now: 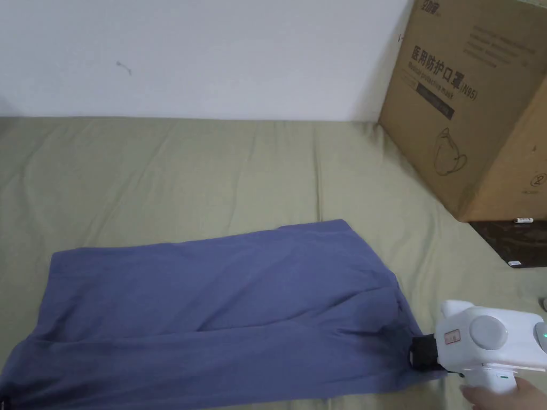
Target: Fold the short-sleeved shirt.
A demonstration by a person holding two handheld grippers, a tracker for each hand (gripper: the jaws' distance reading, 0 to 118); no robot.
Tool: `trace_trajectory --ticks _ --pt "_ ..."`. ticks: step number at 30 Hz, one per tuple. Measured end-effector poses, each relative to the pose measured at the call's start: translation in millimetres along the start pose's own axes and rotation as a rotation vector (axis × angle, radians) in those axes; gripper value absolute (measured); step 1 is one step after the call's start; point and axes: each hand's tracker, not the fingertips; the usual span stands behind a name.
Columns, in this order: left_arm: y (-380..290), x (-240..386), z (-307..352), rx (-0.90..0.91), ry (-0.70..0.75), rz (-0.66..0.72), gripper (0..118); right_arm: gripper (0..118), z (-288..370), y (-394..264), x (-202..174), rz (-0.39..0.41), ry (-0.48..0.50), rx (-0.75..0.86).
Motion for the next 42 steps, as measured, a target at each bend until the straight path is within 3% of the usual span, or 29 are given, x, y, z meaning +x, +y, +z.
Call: trace_trajectory --ticks 2,6,11,16,20,21,22,23,25,26,31,33,34,35,36,37,38,39,42 --pt "-2.2 8.9 6.7 -0.002 0.001 -0.012 3 4 6.3 -2.0 -8.0 0.037 0.098 -0.010" --pt "-0.4 4.9 16.4 -0.006 -0.011 -0.017 3 4 32.6 -14.7 -6.7 0.052 0.063 0.014" --pt "-8.8 -11.0 52.4 0.014 -0.014 -0.081 3 4 78.1 -43.9 30.3 -0.061 0.140 0.025" --pt "-52.0 -31.3 73.5 -0.067 -0.055 -0.050 3 4 118.9 -112.7 32.0 -0.098 0.189 -0.025" --pt "-86.4 -46.8 68.4 -0.150 -0.107 0.023 4 7 106.6 -149.4 32.4 -0.117 0.186 -0.076" --pt "-89.8 -50.4 66.3 -0.160 -0.118 0.050 8 15 101.2 -153.9 32.6 -0.132 0.187 -0.086" --pt "-93.1 -51.1 64.6 -0.151 -0.140 0.079 25 37 98.2 -156.3 32.0 -0.148 0.188 -0.085" --pt "-94.0 -52.3 65.0 -0.137 -0.155 0.106 49 63 97.3 -157.4 29.7 -0.158 0.175 -0.086" --pt "-91.4 -54.4 70.1 -0.110 -0.136 0.118 109 113 103.6 -153.0 22.3 -0.116 0.088 -0.067" --pt "-87.1 -54.7 70.8 -0.097 -0.130 0.116 118 117 107.4 -151.2 17.5 -0.082 0.082 -0.042" --pt "-58.1 -42.9 89.0 0.014 -0.151 0.082 118 117 147.2 -122.8 -17.1 0.017 0.096 0.132" --pt "-41.9 -28.0 95.0 0.063 -0.165 0.036 108 112 162.4 -106.2 -33.7 0.038 0.111 0.203" --pt "-36.3 -0.1 109.1 0.077 -0.157 0.006 81 96 168.5 -97.9 -43.4 0.046 0.133 0.217" --pt "-29.5 9.9 112.9 0.077 -0.165 -0.017 81 88 173.8 -91.5 -52.1 0.058 0.155 0.233" --pt "-21.9 18.7 116.8 0.109 -0.179 -0.046 71 78 177.2 -84.6 -58.0 0.062 0.185 0.268" --pt "-13.7 27.2 119.2 0.134 -0.184 -0.070 45 52 181.7 -78.8 -65.7 0.066 0.222 0.311" --pt "-4.6 14.2 105.4 0.151 -0.185 -0.092 10 9 184.3 -72.0 -73.7 0.064 0.242 0.344" --pt "3.6 19.5 102.0 0.162 -0.176 -0.114 1 0 183.8 -65.3 -81.6 0.067 0.247 0.360" --pt "36.4 21.7 80.5 0.170 -0.176 -0.134 1 0 177.0 -46.4 -94.3 0.095 0.269 0.363"
